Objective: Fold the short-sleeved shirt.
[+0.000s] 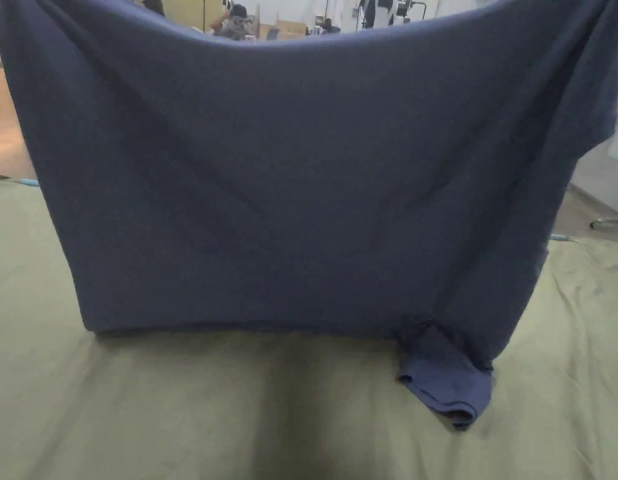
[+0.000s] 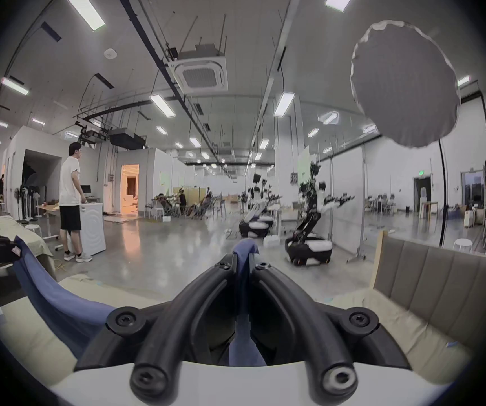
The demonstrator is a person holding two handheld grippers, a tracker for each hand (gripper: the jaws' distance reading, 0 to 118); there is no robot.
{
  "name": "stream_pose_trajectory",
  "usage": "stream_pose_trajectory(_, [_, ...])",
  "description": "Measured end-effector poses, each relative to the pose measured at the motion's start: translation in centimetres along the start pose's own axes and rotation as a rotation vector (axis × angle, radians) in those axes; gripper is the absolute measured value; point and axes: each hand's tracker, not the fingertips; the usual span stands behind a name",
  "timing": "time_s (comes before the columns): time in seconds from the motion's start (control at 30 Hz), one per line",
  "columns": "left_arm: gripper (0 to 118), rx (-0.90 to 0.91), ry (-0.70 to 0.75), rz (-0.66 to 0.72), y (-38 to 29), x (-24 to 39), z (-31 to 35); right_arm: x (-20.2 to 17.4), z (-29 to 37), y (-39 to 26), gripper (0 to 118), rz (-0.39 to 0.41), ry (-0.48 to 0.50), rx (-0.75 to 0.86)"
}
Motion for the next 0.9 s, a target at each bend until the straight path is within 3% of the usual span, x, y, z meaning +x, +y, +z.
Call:
stream_pose_trajectory(0.23, [4,-0.138,-0.055,0.000,-7.1,0.4,2.3,0.7,3.4,-7.6,11,-0.001,0.054,-0.167])
stream_pose_trajectory(0.4, [4,-0.215,-0.090,-0.005,-12.4,0.3,6.9,1.3,9.7,-12.6,11,-0.018,0.110,-0.252])
stream_pose_trajectory(0.63, [4,-0.318,-0.103,-0.092,-21.0,0.2,15.6,3.2,21.3,-19.4,11,-0.126,0.135,-0.356])
stream_pose_trajectory(0.8, [4,-0.376,-0.141,0.076,-26.6,-0.5,21.5,4.3,28.7,-23.5,11,-0.178,0.120,-0.411])
stream_pose_trajectory(0.9, [4,-0.387,-0.119,0.097,-29.4,-0.6,24.2,4.4,32.1,-25.2,11,-0.171,0.120,-0.425])
